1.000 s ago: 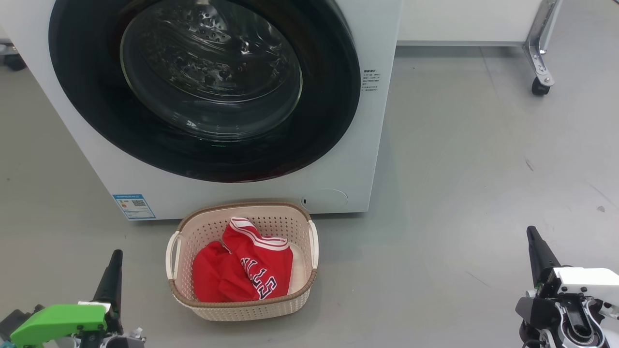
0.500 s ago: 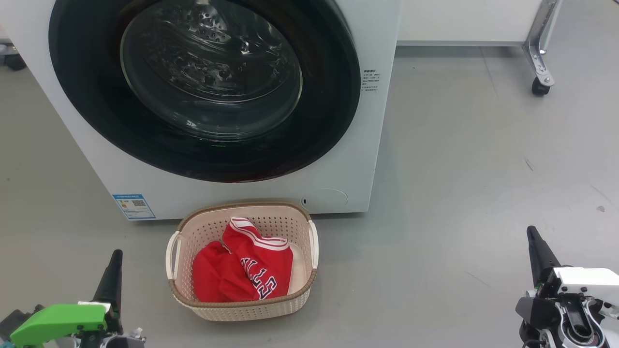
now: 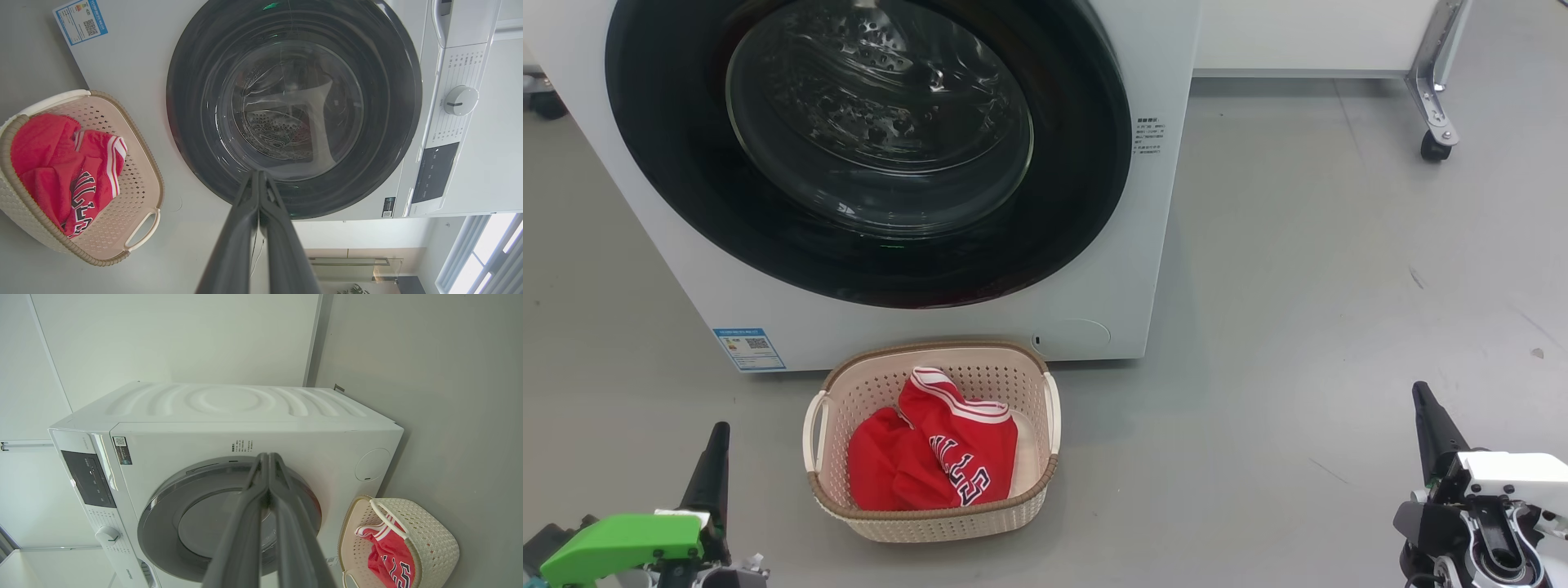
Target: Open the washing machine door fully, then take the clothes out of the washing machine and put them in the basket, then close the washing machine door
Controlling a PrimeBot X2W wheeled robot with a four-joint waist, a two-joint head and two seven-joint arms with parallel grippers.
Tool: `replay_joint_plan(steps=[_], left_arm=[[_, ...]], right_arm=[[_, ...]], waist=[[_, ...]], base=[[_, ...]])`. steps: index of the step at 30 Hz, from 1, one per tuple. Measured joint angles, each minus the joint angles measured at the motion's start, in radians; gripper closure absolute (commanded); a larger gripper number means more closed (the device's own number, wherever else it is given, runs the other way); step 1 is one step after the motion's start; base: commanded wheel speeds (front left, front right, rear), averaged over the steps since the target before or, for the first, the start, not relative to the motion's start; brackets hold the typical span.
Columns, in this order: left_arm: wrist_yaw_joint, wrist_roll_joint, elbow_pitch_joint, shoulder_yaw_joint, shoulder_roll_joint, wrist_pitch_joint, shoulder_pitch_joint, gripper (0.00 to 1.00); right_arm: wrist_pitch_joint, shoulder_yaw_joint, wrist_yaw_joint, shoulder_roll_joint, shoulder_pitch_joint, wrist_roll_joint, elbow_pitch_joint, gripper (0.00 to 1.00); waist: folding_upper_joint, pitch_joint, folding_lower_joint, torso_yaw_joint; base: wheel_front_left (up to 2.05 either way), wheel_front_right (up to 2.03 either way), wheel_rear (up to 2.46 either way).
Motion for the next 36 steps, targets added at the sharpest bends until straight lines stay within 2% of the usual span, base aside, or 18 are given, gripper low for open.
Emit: replay_joint_plan(steps=[36], left_arm=[[0.0,0.0,0.0,0.002,-0.001,0.0,0.0,1.0]], right_arm=[[0.0,-0.001,0.0,0.0,0.0,0.0,-0.001,1.0]], waist=[[0.0,0.0,0.0,0.0]], base=[[0.0,0.0,0.0]])
